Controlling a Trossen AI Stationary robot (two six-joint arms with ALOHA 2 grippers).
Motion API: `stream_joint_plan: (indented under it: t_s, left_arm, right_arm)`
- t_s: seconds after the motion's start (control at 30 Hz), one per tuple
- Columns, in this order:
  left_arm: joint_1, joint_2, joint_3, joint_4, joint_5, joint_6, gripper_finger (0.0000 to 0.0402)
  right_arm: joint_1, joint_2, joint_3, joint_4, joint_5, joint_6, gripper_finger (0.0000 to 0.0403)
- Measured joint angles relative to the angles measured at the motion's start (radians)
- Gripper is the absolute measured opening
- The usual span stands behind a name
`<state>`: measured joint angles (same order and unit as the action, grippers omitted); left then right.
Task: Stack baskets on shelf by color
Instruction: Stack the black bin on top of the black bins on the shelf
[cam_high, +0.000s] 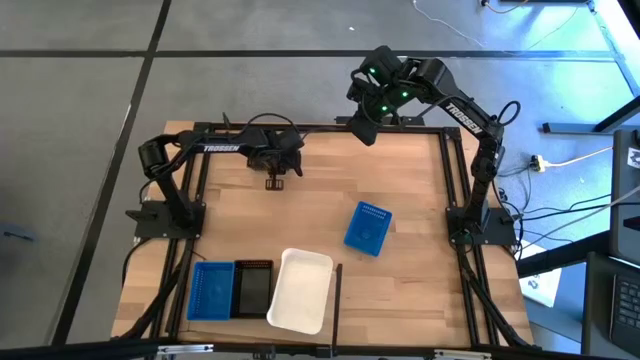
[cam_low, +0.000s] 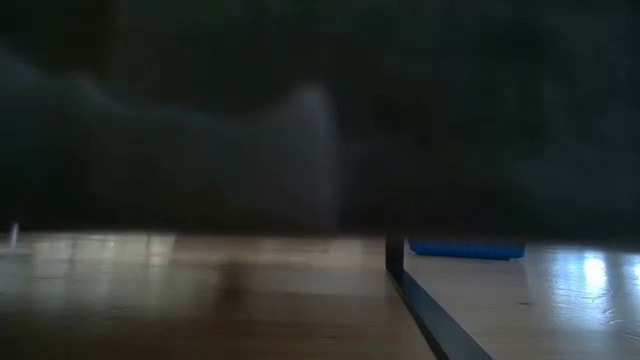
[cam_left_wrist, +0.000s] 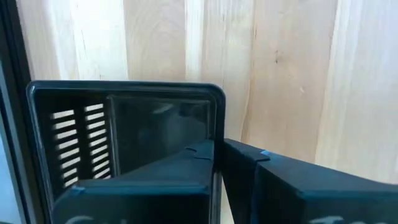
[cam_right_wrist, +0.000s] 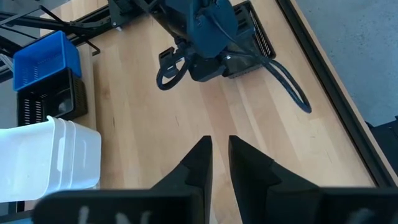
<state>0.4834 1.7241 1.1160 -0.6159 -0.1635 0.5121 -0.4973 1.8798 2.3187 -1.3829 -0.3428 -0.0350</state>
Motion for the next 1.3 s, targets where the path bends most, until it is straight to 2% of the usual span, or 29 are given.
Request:
stream_joint_plan:
  t_s: [0.13, 0.3, 0.63, 0.8, 1.13, 1.3]
  left_arm:
    - [-0.015, -0.012, 0.000, -0.016, -0.001, 0.005, 0.0003]
    - [-0.048, -0.075, 0.000, -0.134, 0.015, 0.040, 0.0002]
    - [-0.178, -0.306, 0.000, -0.349, 0.017, 0.126, 0.0001]
    - [-0.247, -0.441, 0.000, -0.419, 0.015, 0.111, 0.0000]
    - [-0.455, -0.642, 0.000, -0.596, 0.076, 0.049, 0.0000]
    - [-0.582, -0.703, 0.000, -0.614, 0.075, 0.066, 0.0000]
  right_arm:
    - [0.000, 0.000, 0.000, 0.000, 0.000, -0.006, 0.0051]
    - [0.000, 0.000, 0.000, 0.000, 0.000, -0.058, 0.0051]
    - [0.000, 0.000, 0.000, 0.000, 0.000, -0.211, 0.0051]
    - [0.000, 0.000, 0.000, 0.000, 0.000, -0.283, 0.0051]
    - [0.000, 0.000, 0.000, -0.032, 0.001, -0.311, 0.0051]
    - [0.000, 0.000, 0.000, -0.037, 0.000, -0.310, 0.0051]
